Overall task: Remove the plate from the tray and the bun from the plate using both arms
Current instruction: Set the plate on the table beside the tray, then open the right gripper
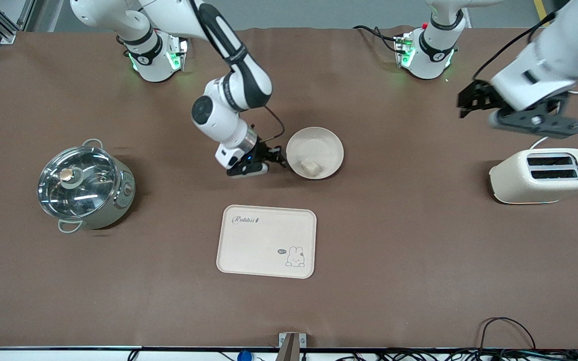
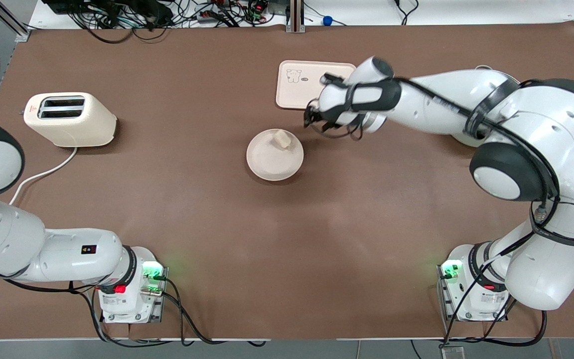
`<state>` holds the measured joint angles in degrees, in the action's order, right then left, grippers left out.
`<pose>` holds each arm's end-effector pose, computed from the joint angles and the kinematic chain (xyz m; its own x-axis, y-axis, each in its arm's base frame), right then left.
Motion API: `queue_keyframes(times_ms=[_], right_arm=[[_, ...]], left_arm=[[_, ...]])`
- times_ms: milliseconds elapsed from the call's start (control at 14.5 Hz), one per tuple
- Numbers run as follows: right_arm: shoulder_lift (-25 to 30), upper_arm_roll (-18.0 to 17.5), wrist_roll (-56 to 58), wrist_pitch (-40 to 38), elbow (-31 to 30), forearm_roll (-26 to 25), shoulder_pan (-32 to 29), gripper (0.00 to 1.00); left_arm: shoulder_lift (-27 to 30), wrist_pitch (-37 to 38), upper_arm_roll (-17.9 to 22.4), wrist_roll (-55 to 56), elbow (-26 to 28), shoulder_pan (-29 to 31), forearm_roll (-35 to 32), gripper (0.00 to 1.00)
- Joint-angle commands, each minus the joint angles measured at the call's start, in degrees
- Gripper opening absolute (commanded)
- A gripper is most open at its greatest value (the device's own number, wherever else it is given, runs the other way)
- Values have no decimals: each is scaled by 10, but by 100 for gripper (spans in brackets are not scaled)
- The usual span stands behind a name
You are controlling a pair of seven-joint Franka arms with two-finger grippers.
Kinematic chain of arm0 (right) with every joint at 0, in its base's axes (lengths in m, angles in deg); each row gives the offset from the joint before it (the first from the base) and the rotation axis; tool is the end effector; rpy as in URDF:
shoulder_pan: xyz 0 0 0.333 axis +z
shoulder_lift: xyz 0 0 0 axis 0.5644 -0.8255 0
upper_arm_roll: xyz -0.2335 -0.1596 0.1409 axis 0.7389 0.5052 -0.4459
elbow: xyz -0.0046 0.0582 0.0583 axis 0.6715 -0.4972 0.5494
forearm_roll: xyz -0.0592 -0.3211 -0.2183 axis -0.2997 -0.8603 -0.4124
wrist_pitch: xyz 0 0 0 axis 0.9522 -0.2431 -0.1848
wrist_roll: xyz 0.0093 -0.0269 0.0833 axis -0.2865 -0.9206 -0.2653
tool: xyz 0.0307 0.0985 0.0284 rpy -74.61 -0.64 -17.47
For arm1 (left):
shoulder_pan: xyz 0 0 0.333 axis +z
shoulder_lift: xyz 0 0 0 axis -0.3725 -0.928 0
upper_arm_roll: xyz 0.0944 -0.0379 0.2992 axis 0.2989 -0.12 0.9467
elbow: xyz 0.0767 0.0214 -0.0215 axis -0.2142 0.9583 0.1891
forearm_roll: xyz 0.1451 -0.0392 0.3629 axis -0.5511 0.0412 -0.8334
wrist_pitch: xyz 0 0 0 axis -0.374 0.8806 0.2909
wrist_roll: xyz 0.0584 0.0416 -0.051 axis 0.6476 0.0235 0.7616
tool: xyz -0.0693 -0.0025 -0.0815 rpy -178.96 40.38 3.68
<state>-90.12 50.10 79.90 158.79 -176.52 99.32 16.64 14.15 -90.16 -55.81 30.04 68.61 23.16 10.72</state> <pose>0.4891 0.3772 0.2401 0.9995 -0.0066 0.0308 0.0071 -0.9051 -0.4251 0.5374 -0.1697 0.6103 0.9629 -0.2391 -0.1252 -0.2410 -0.9705 -0.0006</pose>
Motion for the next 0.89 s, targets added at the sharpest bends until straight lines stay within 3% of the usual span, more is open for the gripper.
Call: queue_keyframes(times_ms=[0,138,412,550,825], right_arm=[[10,74,8,-142,73,-84,-33,100],[10,119,12,-223,132,-151,-58,100],[9,121,17,-362,258,-291,-166,100],[11,123,54,-396,294,-323,-213,100],[18,126,66,-507,375,-339,-313,100]], left_arm=[[-42,-23,-49,52,-6,2,-3,100],[-57,-52,-90,127,6,-2,-5,100],[-77,-115,-99,261,47,-65,-7,100],[-102,-135,-99,347,50,-110,-11,100],[-163,-196,-99,515,50,-196,-44,100]])
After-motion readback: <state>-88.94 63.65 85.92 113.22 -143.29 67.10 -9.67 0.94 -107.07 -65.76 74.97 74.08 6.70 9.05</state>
